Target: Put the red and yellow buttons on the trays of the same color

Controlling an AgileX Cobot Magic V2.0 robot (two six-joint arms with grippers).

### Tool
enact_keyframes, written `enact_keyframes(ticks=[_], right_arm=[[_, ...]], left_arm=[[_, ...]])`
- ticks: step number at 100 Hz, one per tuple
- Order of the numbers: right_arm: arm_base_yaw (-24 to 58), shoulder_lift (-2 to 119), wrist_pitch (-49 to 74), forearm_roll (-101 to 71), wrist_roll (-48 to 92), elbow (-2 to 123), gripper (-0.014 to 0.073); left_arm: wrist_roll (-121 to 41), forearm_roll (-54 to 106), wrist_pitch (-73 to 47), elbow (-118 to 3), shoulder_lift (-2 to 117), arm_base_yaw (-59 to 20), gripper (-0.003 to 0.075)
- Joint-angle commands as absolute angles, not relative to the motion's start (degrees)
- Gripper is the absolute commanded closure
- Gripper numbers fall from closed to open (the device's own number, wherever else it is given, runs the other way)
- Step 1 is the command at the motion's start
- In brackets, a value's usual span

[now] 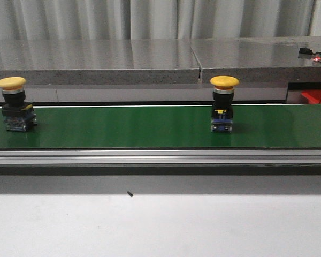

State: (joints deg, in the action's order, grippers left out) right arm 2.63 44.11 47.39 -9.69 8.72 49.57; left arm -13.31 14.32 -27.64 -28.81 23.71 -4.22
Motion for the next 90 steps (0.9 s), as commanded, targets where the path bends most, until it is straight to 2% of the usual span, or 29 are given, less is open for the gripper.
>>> enact_keyframes(ticks=[1,43,90], right_arm=[[2.39,49.17,45.3,-12.4,11.69,54.22,-0.0017],[8.34,71.11,44.42,-14.26,13.16,62.79,-0.0017],[11.32,84.17,39.67,-14.19,13.1,68.95,-0.0017]], left_arm=[[-13.12,15.26,-23.52,-30.38,24.11,-4.67,0.0741],[-13.12,15.26,-23.52,-30.38,24.11,-4.67,0.0741],[-13.12,15.26,-23.52,-30.38,24.11,-4.67,0.0741]])
